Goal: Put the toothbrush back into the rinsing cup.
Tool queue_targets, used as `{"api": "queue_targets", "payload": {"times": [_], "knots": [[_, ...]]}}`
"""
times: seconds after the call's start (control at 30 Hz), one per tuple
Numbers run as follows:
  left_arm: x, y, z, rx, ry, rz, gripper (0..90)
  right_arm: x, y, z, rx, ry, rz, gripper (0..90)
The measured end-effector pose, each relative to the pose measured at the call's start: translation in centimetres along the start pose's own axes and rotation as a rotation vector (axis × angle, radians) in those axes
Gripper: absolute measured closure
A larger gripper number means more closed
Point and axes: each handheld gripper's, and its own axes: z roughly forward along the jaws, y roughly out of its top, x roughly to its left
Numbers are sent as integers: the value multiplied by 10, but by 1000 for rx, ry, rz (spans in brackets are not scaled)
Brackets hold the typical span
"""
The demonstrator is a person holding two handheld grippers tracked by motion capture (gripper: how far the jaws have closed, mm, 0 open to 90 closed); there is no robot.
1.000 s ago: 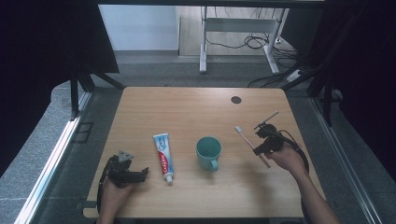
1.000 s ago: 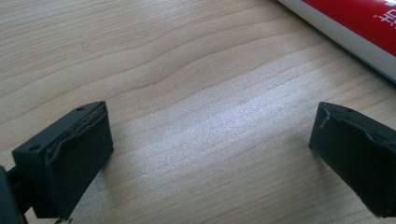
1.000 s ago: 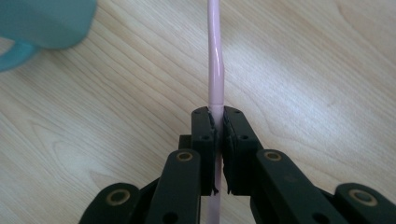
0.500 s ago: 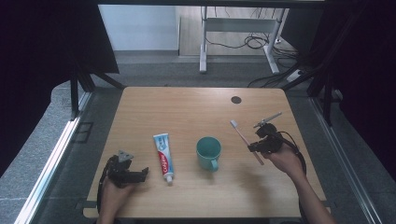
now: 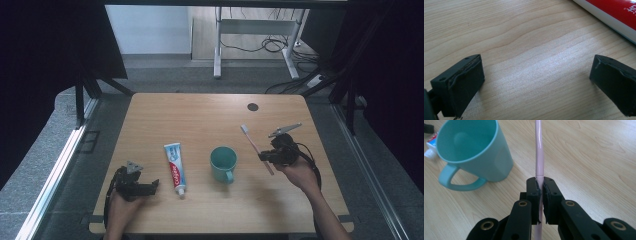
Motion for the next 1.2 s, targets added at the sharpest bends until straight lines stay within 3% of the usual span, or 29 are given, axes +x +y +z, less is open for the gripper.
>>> {"api": "queue_targets", "payload": {"times": [0.53,1.2], "knots": [[0,0,0,-1,0,-1,0,12,3,-2,-107,25,-16,834],[0,0,0,-2,1,0,0,32,26,-4,-226,55,-54,834]]}}
